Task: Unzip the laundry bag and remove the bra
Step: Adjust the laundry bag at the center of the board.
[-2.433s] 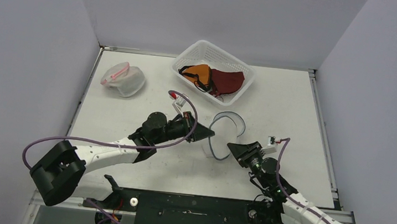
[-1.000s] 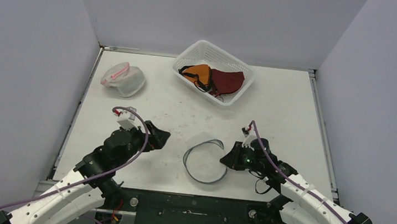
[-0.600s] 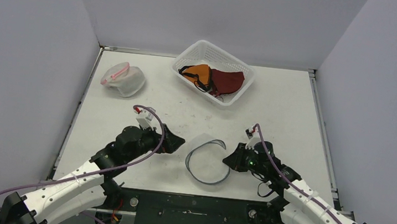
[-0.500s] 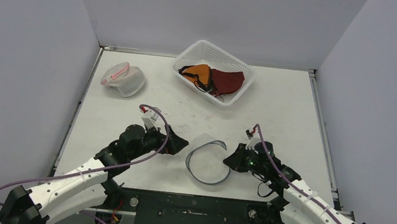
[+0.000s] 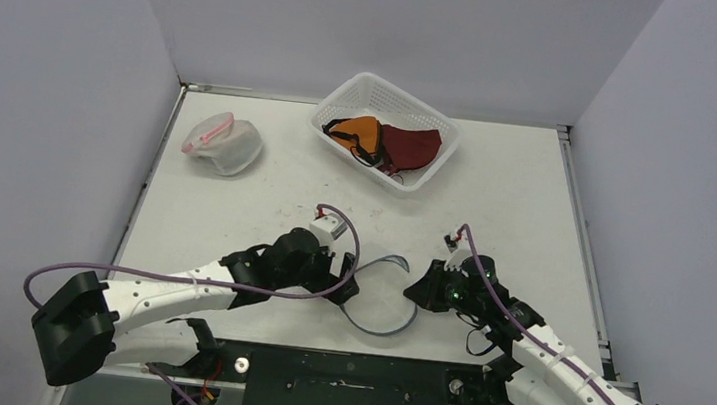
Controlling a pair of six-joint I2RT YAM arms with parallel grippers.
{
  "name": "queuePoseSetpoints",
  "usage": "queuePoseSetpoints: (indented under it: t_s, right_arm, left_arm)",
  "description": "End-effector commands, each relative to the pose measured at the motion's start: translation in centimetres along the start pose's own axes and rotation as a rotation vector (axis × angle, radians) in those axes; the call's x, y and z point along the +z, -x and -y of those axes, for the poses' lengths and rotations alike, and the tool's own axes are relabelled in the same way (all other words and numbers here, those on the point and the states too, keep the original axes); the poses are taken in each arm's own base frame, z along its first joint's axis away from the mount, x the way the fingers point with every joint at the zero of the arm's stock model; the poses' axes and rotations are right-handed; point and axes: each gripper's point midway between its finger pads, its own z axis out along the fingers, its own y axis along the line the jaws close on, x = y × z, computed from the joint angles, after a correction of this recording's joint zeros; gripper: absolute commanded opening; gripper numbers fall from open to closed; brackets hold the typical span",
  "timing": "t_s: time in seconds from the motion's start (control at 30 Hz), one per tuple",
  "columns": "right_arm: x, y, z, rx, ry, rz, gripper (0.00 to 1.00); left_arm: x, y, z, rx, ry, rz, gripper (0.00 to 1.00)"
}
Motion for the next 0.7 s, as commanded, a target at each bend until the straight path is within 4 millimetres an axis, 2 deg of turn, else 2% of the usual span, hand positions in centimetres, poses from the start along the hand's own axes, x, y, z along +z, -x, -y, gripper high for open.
queuePoseSetpoints:
  t_s: [0.0,0.27,0.33,0.47,0.67]
  right_arm:
    - [-0.2,1.2,-1.0,-0.02,0.043,0.037,0.05]
    - [-0.2,1.2,-1.5,-0.006,0.073,0.041,0.05]
    - [-0.1,1.1,-1.6,0.0,0.082,0.039,0.05]
    - [-0.1,1.2,-2.2,0.019,0.117,0.048,0.05]
    - [-0.8,2.4,-4.3,0.081,0.215,0.11,0.05]
  left_arm:
    - [1.0,0.8,0.3,0.058,0.025,-0.023,0.94]
    - [2.7,-1.0,1.0,0.031,-0.026,-0.094,0.7]
    - [2.9,-1.5,1.3,0.017,-0.05,-0.106,0.61]
    - [3.0,-1.3,2.5,-0.021,-0.122,-0.073,0.31]
    - [1.6,-0.4,5.3,-0.122,-0.268,-0.031,0.09]
